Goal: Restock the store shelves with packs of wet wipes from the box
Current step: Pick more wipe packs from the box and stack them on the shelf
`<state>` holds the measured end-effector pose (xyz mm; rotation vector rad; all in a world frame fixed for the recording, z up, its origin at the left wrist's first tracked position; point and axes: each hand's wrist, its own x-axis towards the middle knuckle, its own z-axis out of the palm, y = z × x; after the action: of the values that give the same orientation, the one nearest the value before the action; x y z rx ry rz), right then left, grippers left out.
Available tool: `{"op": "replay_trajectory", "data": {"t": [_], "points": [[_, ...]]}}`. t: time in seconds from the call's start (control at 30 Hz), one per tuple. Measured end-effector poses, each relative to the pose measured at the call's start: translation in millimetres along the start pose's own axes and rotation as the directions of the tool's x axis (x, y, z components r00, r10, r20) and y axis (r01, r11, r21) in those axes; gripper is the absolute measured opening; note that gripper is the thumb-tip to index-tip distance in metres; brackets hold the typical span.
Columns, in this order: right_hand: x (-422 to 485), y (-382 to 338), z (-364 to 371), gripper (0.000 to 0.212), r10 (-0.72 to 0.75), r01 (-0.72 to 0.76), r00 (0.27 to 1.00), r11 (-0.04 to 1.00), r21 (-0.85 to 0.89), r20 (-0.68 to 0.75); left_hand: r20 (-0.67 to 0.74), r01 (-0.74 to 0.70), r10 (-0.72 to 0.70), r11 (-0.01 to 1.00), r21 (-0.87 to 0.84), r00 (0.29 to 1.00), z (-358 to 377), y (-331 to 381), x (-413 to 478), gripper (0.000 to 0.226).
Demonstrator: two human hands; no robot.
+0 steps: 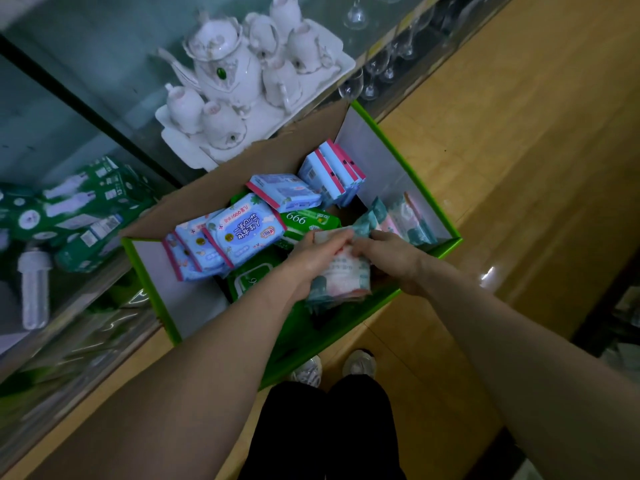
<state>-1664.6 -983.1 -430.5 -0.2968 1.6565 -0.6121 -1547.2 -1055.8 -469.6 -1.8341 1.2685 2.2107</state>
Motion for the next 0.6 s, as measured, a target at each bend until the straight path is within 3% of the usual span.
{"op": "replay_trajectory", "data": {"t": [0.17,0.3,0.47,0.6], "points": [[-11.2,0.3,14.7,0.039,0.051,-0.035,0.996,0.973,0.226,-0.068,-0.063,0.059,-0.072,0.979,-0.196,0.995,-0.8,25.0,-10.7,0.034],[-25.0,-6.9,13.6,0.043,0.07,-0.04,0.994,0.95,0.311,-0.085,0.006,0.14,-0.143,0.955,-0.262,0.99,-1.5,41.6,-22.0,0.036],[-28.9,-20.4,-5.2,0.046,0.037,0.065,0.957,0.939,0.337,-0.287,0.036,0.174,-0.171,0.973,-0.149,0.985,-13.6,61.4,-41.1,0.035],[-39.4,-25.5,-3.9,0.052,-0.019,0.131,0.964,0.901,0.413,-0.265,0.043,0.141,-0.138,0.986,-0.085,0.99,-13.7,78.3,-55.7,0.039]]}}
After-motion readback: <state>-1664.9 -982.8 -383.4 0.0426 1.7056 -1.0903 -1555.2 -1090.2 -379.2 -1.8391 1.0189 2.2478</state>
